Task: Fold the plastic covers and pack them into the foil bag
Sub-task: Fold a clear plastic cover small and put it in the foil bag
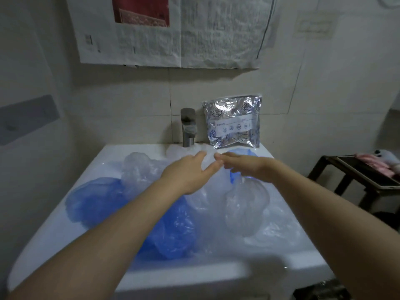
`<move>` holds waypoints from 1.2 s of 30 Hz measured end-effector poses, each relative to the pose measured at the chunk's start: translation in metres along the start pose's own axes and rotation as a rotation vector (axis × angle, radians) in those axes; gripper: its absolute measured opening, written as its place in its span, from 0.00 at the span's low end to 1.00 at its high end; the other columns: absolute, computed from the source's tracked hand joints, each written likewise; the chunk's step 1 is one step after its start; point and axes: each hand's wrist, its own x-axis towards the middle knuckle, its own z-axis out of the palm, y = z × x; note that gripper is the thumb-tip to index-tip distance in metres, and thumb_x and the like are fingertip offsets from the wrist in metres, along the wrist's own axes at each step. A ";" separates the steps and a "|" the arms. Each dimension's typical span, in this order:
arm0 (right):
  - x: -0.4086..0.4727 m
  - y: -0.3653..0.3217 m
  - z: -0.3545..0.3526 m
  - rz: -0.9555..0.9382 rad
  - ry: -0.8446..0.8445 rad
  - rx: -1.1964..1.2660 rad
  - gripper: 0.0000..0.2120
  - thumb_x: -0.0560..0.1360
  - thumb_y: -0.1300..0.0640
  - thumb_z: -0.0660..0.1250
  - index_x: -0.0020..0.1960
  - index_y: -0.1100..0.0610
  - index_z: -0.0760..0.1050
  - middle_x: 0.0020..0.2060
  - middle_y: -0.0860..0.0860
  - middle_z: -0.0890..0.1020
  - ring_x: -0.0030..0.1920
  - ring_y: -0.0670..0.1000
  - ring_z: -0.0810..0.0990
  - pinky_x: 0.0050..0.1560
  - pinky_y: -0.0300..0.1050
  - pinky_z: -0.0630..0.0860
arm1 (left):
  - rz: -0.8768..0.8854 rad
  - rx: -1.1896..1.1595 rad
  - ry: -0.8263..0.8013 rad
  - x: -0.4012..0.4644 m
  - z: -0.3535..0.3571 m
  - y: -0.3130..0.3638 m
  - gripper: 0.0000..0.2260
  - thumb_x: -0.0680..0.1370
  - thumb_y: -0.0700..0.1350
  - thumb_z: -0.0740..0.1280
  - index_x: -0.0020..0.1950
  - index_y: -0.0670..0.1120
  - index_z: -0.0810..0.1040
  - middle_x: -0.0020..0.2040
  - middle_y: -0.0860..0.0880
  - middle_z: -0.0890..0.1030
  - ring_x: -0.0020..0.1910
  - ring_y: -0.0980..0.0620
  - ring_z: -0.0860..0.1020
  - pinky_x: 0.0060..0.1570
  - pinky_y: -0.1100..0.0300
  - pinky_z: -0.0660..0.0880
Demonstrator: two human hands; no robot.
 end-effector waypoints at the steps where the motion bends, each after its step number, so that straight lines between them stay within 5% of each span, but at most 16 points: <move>1: -0.006 0.002 -0.008 0.007 -0.084 0.031 0.33 0.67 0.32 0.65 0.65 0.49 0.69 0.59 0.45 0.73 0.65 0.47 0.69 0.68 0.45 0.62 | -0.022 0.002 -0.059 -0.003 0.003 0.004 0.36 0.74 0.70 0.50 0.75 0.51 0.57 0.71 0.43 0.68 0.67 0.43 0.69 0.61 0.52 0.68; 3: -0.020 0.006 -0.021 0.070 -0.245 -0.034 0.38 0.62 0.37 0.74 0.68 0.46 0.66 0.61 0.44 0.74 0.63 0.47 0.71 0.69 0.48 0.63 | -0.020 0.052 -0.164 -0.008 0.010 0.011 0.43 0.69 0.74 0.53 0.76 0.50 0.54 0.72 0.43 0.67 0.67 0.43 0.69 0.61 0.53 0.68; 6: -0.034 0.011 -0.017 0.180 -0.347 -0.365 0.31 0.71 0.54 0.71 0.71 0.53 0.63 0.61 0.49 0.74 0.63 0.51 0.73 0.66 0.45 0.67 | 0.012 0.058 -0.347 -0.006 0.022 0.007 0.48 0.67 0.73 0.60 0.77 0.49 0.48 0.76 0.46 0.59 0.72 0.46 0.63 0.68 0.52 0.63; 9: -0.015 0.021 -0.007 0.019 -0.048 -0.872 0.20 0.74 0.56 0.69 0.64 0.59 0.71 0.58 0.55 0.77 0.59 0.54 0.76 0.58 0.45 0.70 | -0.001 0.143 -0.542 0.007 0.043 -0.009 0.52 0.67 0.63 0.72 0.77 0.51 0.40 0.78 0.46 0.44 0.76 0.47 0.54 0.72 0.50 0.59; 11: -0.003 0.021 -0.010 -0.022 0.146 -0.968 0.13 0.78 0.59 0.62 0.61 0.61 0.73 0.57 0.55 0.77 0.54 0.52 0.74 0.52 0.44 0.69 | -0.038 0.231 -0.465 0.015 0.057 -0.016 0.51 0.68 0.56 0.74 0.77 0.51 0.39 0.77 0.46 0.36 0.76 0.44 0.53 0.70 0.48 0.61; 14: 0.022 0.026 -0.017 -0.159 0.603 -0.368 0.05 0.75 0.61 0.60 0.47 0.58 0.74 0.41 0.54 0.76 0.42 0.52 0.74 0.42 0.47 0.72 | -0.093 0.279 -0.189 0.028 0.068 -0.036 0.35 0.76 0.46 0.67 0.76 0.47 0.49 0.77 0.45 0.40 0.72 0.42 0.60 0.65 0.45 0.65; 17: 0.035 0.018 -0.011 -0.255 0.758 0.546 0.04 0.78 0.58 0.59 0.48 0.56 0.71 0.35 0.52 0.74 0.34 0.52 0.75 0.30 0.45 0.78 | -0.111 0.292 -0.460 0.034 0.078 -0.063 0.25 0.77 0.46 0.64 0.73 0.47 0.62 0.75 0.44 0.59 0.68 0.43 0.68 0.66 0.48 0.67; 20: 0.040 0.007 -0.003 -0.232 0.748 0.885 0.08 0.80 0.56 0.57 0.46 0.52 0.73 0.38 0.50 0.77 0.36 0.48 0.76 0.34 0.40 0.76 | -0.178 0.289 -0.629 0.031 0.068 -0.060 0.24 0.78 0.50 0.63 0.71 0.43 0.66 0.71 0.44 0.68 0.67 0.43 0.69 0.66 0.53 0.66; 21: 0.042 0.005 -0.001 -0.225 0.759 0.910 0.09 0.80 0.55 0.58 0.44 0.52 0.75 0.37 0.49 0.78 0.36 0.48 0.76 0.36 0.40 0.74 | -0.182 0.285 -0.531 0.033 0.057 -0.055 0.22 0.79 0.48 0.62 0.71 0.43 0.65 0.71 0.43 0.67 0.67 0.43 0.68 0.66 0.53 0.66; 23: 0.047 0.006 0.005 -0.220 0.798 0.885 0.07 0.78 0.56 0.62 0.43 0.54 0.77 0.34 0.49 0.78 0.36 0.49 0.75 0.37 0.39 0.72 | -0.194 0.150 -0.082 0.032 0.030 -0.039 0.17 0.80 0.43 0.58 0.68 0.44 0.68 0.67 0.43 0.72 0.64 0.42 0.71 0.61 0.51 0.69; 25: 0.055 0.007 0.017 -0.223 0.827 0.896 0.05 0.76 0.57 0.65 0.42 0.57 0.77 0.32 0.50 0.78 0.34 0.48 0.75 0.33 0.35 0.72 | -0.133 -0.182 0.446 0.026 0.016 -0.024 0.16 0.79 0.42 0.56 0.66 0.46 0.70 0.62 0.44 0.75 0.58 0.44 0.74 0.55 0.53 0.71; 27: 0.063 0.011 0.033 -0.225 0.845 0.856 0.07 0.74 0.57 0.66 0.37 0.55 0.76 0.31 0.51 0.76 0.32 0.48 0.73 0.34 0.37 0.72 | 0.071 -0.526 0.750 0.021 0.017 -0.016 0.18 0.80 0.45 0.56 0.69 0.44 0.67 0.65 0.46 0.72 0.61 0.49 0.71 0.60 0.58 0.68; 29: 0.069 0.018 0.048 -0.224 0.830 0.798 0.12 0.71 0.54 0.67 0.31 0.54 0.72 0.28 0.51 0.73 0.31 0.48 0.70 0.35 0.42 0.69 | 0.272 -0.498 0.805 0.024 0.028 -0.018 0.22 0.80 0.51 0.55 0.71 0.43 0.65 0.69 0.48 0.67 0.68 0.51 0.65 0.67 0.62 0.60; 32: 0.068 0.021 0.055 -0.347 0.731 0.668 0.13 0.68 0.48 0.66 0.32 0.57 0.72 0.26 0.49 0.71 0.28 0.45 0.68 0.31 0.39 0.65 | 0.471 -0.113 0.700 0.037 0.046 -0.036 0.22 0.79 0.57 0.54 0.71 0.50 0.62 0.71 0.49 0.67 0.71 0.50 0.59 0.68 0.56 0.54; 34: 0.061 0.019 0.054 -0.529 0.591 0.645 0.16 0.68 0.45 0.65 0.34 0.59 0.75 0.30 0.52 0.74 0.33 0.48 0.71 0.36 0.41 0.67 | 0.520 -0.034 0.661 0.040 0.048 -0.040 0.21 0.76 0.51 0.58 0.69 0.52 0.63 0.68 0.51 0.71 0.68 0.50 0.62 0.65 0.56 0.56; 36: 0.054 0.013 0.054 -0.709 0.407 0.691 0.11 0.73 0.53 0.64 0.37 0.59 0.78 0.34 0.48 0.80 0.39 0.46 0.77 0.43 0.39 0.73 | 0.475 -0.087 0.671 0.039 0.044 -0.038 0.21 0.73 0.47 0.59 0.66 0.54 0.66 0.60 0.51 0.76 0.60 0.51 0.67 0.57 0.59 0.60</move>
